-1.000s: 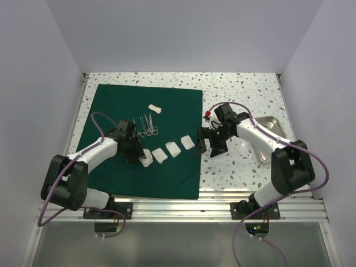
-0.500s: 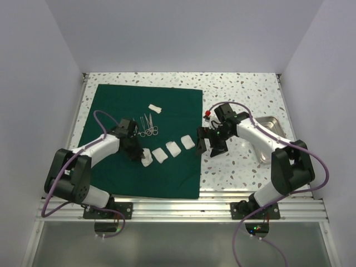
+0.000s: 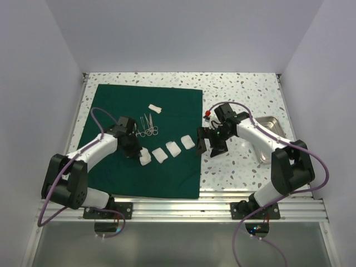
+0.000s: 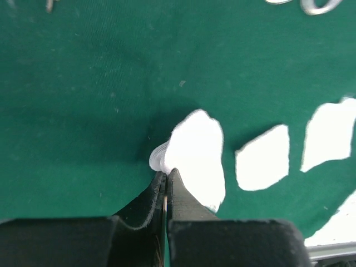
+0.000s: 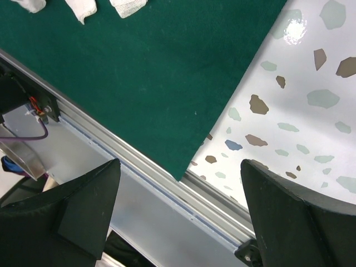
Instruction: Prepare the surgical pack
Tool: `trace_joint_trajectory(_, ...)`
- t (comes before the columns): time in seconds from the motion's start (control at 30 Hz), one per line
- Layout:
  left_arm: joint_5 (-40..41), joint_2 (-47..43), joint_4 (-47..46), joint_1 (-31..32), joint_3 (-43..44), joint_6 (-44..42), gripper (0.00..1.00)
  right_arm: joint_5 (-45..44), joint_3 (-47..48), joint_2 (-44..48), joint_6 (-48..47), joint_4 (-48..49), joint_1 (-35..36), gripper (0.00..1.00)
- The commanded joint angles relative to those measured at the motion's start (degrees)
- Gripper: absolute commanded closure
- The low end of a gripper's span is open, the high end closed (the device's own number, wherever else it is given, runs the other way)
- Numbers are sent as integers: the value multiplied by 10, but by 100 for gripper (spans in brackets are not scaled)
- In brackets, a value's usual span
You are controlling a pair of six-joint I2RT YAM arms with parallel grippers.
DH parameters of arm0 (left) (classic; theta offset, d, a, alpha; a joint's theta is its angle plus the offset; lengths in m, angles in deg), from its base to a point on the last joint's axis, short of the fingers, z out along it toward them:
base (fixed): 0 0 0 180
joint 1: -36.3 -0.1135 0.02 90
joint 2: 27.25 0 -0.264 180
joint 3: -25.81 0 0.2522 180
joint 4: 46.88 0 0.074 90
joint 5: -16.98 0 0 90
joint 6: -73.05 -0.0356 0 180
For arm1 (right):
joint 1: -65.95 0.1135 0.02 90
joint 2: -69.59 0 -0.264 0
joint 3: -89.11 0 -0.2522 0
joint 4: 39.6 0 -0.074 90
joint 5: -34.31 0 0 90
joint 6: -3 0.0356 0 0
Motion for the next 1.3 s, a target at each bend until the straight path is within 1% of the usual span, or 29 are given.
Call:
trace_joint_trajectory(0.0, 12, -57, 38, -1, 33, -16, 100, 11, 27, 2, -4, -9, -1, 7)
trace_joint_trajectory(0.1, -10, -103, 42, 2, 29, -22, 100, 32, 38, -1, -4, -1, 0, 7)
trace_joint_trajectory(0.2, -49, -156, 17, 12, 17, -28, 100, 90, 44, -2, 8, 33, 4, 5)
trace_joint_trajectory(0.23, -64, -169, -11, 16, 6, -31, 100, 129, 44, -3, 25, 46, 9, 4)
trace_joint_trajectory(0.3, -83, -206, -28, 35, -2, -31, 100, 167, 43, 2, 51, 107, 19, 1)
trace_joint_trajectory(0.33, -88, -214, -39, 49, -5, -30, 100, 188, 43, 3, 81, 129, 33, 1)
trace_joint_trajectory(0.37, -94, -227, -44, 57, -4, -30, 100, 198, 43, 4, 94, 172, 40, 1)
trace_joint_trajectory(0.43, -102, -237, -63, 86, -3, -30, 100, 217, 46, 2, 129, 211, 60, 1)
trace_joint_trajectory(0.47, -109, -248, -72, 97, -4, -31, 100, 232, 48, 0, 142, 246, 66, 1)
trace_joint_trajectory(0.57, -128, -259, -96, 123, 1, -31, 100, 239, 63, -6, 162, 274, 84, 1)
trace_joint_trajectory(0.8, -171, -271, -124, 131, 2, -30, 100, 252, 53, -8, 195, 332, 115, 4)
trace_joint_trajectory(1.03, -193, -274, -132, 134, 0, -28, 100, 235, 47, -12, 172, 306, 136, 3)
trace_joint_trajectory(1.23, -209, -278, -151, 137, -2, -23, 100, 234, 37, -14, 171, 310, 140, 8)
trace_joint_trajectory(1.27, -210, -279, -155, 137, -2, -22, 100, 231, 36, -14, 171, 311, 139, 11)
